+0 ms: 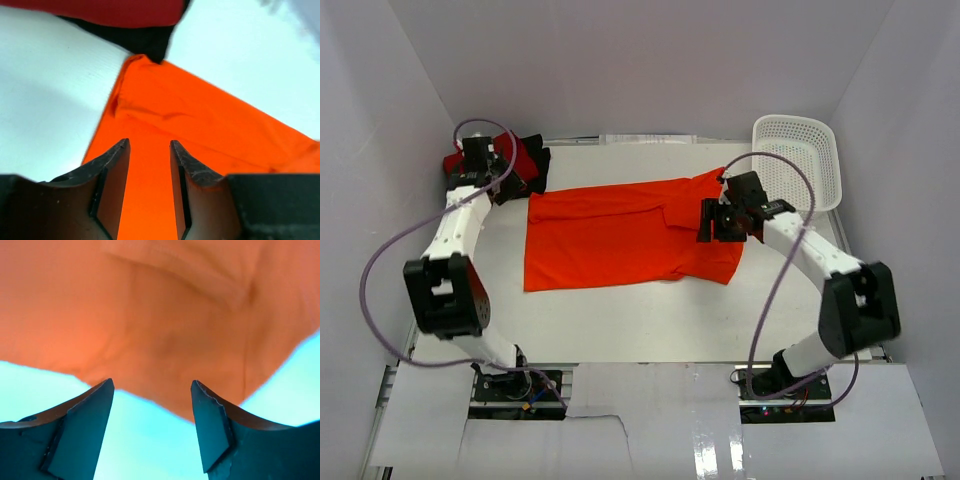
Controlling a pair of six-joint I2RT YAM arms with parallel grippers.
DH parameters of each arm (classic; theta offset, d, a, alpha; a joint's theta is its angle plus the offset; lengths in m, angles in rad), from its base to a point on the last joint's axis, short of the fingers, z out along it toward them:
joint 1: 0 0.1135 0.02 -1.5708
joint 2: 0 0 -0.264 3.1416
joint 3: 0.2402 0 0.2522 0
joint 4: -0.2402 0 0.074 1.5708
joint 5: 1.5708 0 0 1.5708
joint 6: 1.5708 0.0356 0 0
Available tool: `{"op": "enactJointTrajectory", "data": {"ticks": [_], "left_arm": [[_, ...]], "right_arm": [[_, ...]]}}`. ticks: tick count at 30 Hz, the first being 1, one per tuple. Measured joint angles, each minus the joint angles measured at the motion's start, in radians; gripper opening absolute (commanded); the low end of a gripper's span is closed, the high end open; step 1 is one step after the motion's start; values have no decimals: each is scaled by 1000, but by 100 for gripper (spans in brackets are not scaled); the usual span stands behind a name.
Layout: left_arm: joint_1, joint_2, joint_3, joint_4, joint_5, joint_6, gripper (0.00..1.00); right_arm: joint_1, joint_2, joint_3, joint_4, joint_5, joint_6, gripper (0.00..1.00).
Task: Fold and stack the t-shirts
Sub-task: Grap the side of the flattened tshirt furthest away from the robot with both arms
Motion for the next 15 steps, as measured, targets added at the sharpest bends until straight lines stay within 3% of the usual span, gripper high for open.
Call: {"op": "enactJointTrajectory", "data": {"ticks": [4,7,8,15], "left_arm": [[-5,-254,-113,35,88,6,44],[-64,-332,-200,81,177,5,39],[-113,-328,-225,95,198,3,37],[-475,-72,-296,239,393,-49,24]], "right_arm": [[0,-259,-124,-15,49,29,70],[-1,-361,-217,-28,64,60,79],[-3,-381,-253,-28,70,74,85],[-121,-496,-467,-16,-25,169,90]]}}
